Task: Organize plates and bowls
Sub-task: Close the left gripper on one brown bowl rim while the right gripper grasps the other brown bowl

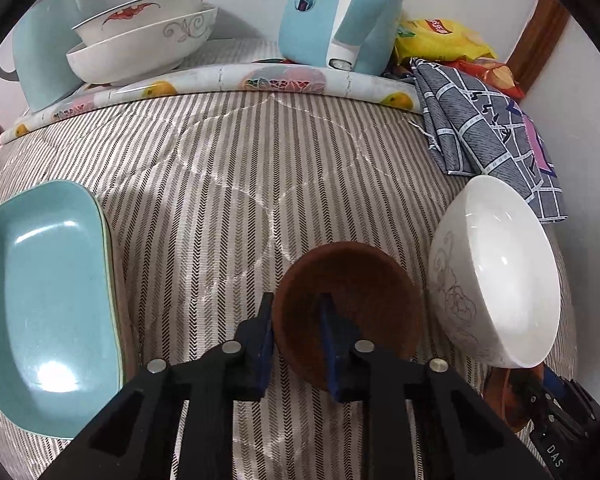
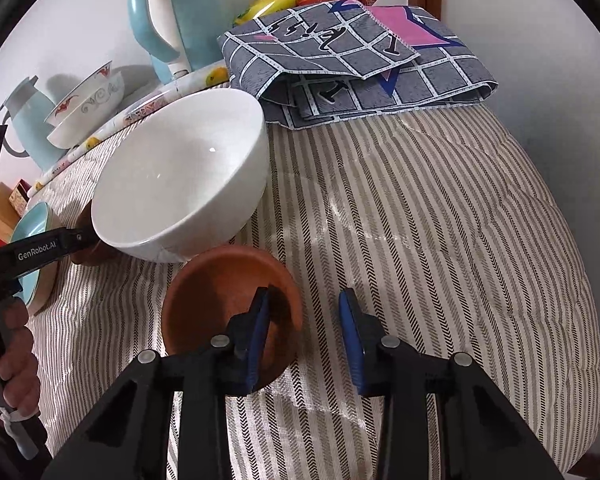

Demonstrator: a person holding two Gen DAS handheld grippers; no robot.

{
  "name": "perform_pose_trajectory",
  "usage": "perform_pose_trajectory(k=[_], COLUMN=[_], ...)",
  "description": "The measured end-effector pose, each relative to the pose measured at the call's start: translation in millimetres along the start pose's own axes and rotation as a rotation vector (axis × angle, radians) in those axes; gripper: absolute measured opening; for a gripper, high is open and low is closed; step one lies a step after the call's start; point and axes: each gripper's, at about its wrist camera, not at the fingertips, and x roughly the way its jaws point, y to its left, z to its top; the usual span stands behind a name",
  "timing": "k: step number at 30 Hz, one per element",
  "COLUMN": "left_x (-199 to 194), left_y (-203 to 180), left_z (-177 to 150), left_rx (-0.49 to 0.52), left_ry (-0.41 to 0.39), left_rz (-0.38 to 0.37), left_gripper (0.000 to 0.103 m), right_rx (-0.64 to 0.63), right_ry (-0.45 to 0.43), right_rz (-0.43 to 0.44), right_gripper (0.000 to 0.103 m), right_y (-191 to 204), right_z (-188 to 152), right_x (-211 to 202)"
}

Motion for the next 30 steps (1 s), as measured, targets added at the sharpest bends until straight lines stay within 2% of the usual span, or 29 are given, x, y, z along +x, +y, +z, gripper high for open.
perform_pose_trajectory(k=[2, 4, 17, 21, 30], left_x=[-0.5, -2.8, -22.4, -26.1, -53.0], left_y=[0.0, 1.0, -8.5, -9.0, -3.8], left_z=[-0.4, -0.9, -7.6, -12.7, -14.3], left_rx=[0.003, 0.0, 0.036, 0.032, 0.03], left_ry=[-0.006, -0.012, -0.033, -0.033, -0.071], left_rz=[0.004, 0.004, -0.017, -0.031, -0.046], left_gripper=[0.018, 0.011, 0.008, 0.008, 0.008], right_rx=[-0.005, 0.003, -0.036, -0.011, 0.021], right_ry=[-0.006, -0.006, -0.038, -0.045, -0.074], right_rz=[0.003, 0.041, 0.024, 0.04, 0.008], right_gripper=[0.03, 0.014, 0.008, 0.008, 0.008], right_y=[0.1, -0.4, 10.1, 9.8, 6.9], right_z=[-0.4, -1.2, -3.6, -4.5, -10.9], right_x=[-0.3, -0.3, -13.6, -19.6, -39.9])
